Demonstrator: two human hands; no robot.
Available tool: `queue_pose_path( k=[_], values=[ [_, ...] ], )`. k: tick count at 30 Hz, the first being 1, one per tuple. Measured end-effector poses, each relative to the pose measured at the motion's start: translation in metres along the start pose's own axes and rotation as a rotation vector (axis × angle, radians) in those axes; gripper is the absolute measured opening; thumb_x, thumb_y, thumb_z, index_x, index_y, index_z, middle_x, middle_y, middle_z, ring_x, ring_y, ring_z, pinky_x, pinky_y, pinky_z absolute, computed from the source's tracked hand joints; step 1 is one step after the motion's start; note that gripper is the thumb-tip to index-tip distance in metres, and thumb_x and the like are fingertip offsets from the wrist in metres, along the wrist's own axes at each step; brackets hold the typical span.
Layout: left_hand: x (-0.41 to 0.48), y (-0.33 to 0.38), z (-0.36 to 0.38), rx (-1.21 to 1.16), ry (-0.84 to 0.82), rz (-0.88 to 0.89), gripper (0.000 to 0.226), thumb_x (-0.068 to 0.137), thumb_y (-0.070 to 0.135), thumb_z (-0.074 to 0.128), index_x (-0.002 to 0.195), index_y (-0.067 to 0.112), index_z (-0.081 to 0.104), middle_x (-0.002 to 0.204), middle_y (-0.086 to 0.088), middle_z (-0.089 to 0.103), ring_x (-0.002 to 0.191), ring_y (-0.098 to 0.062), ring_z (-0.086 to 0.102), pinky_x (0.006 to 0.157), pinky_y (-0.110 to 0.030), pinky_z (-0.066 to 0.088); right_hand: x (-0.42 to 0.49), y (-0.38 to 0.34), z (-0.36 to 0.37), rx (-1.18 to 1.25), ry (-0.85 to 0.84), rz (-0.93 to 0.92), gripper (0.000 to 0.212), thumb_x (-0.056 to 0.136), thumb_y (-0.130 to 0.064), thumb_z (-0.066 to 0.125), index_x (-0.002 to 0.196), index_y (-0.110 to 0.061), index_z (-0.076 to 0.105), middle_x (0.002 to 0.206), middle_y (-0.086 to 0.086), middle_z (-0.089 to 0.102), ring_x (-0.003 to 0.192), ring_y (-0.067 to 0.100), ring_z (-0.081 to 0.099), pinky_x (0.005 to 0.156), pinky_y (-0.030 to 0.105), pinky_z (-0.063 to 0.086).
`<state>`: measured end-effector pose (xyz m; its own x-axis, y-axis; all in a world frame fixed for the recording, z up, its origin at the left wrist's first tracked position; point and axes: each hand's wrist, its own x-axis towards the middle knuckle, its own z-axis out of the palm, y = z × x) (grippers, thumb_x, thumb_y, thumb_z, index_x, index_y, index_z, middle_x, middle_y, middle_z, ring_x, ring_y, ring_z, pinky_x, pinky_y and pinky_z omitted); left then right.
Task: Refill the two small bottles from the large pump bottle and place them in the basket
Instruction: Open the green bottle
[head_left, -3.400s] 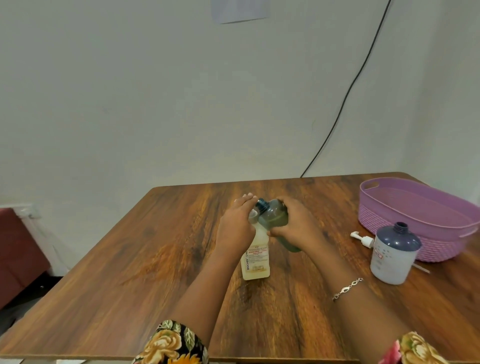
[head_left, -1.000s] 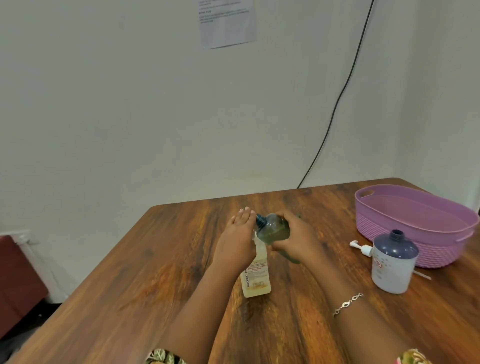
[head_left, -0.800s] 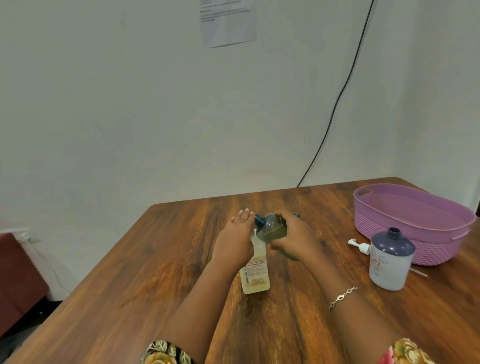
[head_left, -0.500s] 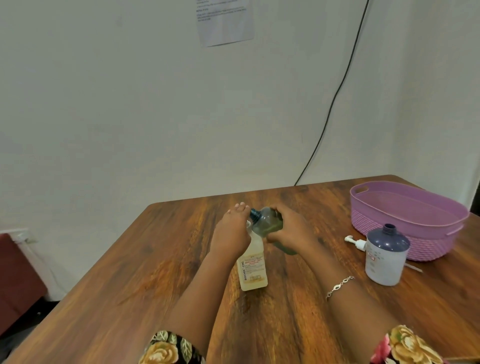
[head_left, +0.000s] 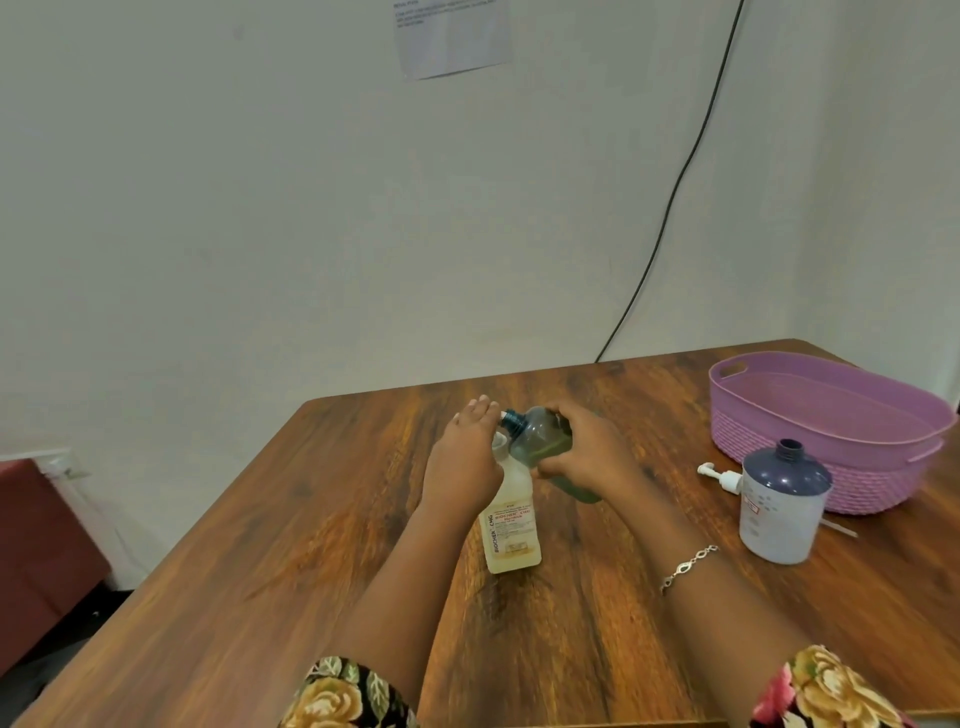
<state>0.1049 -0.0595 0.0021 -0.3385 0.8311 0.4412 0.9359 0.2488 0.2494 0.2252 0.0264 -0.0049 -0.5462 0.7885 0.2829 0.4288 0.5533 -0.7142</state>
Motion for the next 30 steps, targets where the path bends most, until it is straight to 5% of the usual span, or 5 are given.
queue_pose_path(
  k=[6, 9, 24, 30],
  values=[
    [-0.009, 0.001, 0.009, 0.163, -0.03, 0.048, 0.073, 0.087, 0.003, 0.051, 0.149, 0.012, 0.013, 0.157, -0.006, 0.011, 0.145, -0.017, 0.007, 0.115, -0.026, 0.003, -0.004, 0.006, 0.007, 0.02, -0.009, 0.027, 0.071, 0.064, -0.02, 0.08, 0.126, -0.023, 0.046, 0.124, -0.001, 0.055, 0.109, 0.019, 0.052, 0.084, 0.03, 0.042],
    [-0.004, 0.004, 0.0, 0.202, -0.062, 0.053, 0.071, 0.089, 0.003, 0.047, 0.149, 0.011, 0.011, 0.157, -0.006, 0.01, 0.145, -0.018, 0.005, 0.115, -0.028, 0.002, -0.003, 0.002, 0.004, 0.021, 0.002, 0.02, 0.072, 0.064, -0.02, 0.08, 0.127, -0.024, 0.046, 0.124, -0.001, 0.054, 0.109, 0.018, 0.051, 0.093, 0.038, 0.043],
    [0.0, 0.017, -0.003, 0.349, -0.073, 0.054, 0.064, 0.092, 0.011, 0.046, 0.148, 0.006, 0.015, 0.155, -0.011, 0.018, 0.144, -0.021, 0.012, 0.116, -0.033, 0.004, -0.001, 0.003, 0.0, -0.012, -0.015, 0.005, 0.072, 0.063, -0.021, 0.08, 0.128, -0.023, 0.046, 0.123, -0.001, 0.055, 0.108, 0.017, 0.051, 0.093, 0.037, 0.043],
    [0.003, 0.018, -0.001, 0.298, -0.022, 0.032, 0.065, 0.09, 0.011, 0.049, 0.147, 0.005, 0.017, 0.155, -0.011, 0.02, 0.144, -0.021, 0.014, 0.116, -0.032, 0.007, 0.004, 0.006, -0.001, 0.007, -0.022, -0.002, 0.076, 0.063, -0.02, 0.08, 0.13, -0.022, 0.044, 0.126, -0.001, 0.053, 0.108, 0.017, 0.051, 0.082, 0.027, 0.04]
  ],
)
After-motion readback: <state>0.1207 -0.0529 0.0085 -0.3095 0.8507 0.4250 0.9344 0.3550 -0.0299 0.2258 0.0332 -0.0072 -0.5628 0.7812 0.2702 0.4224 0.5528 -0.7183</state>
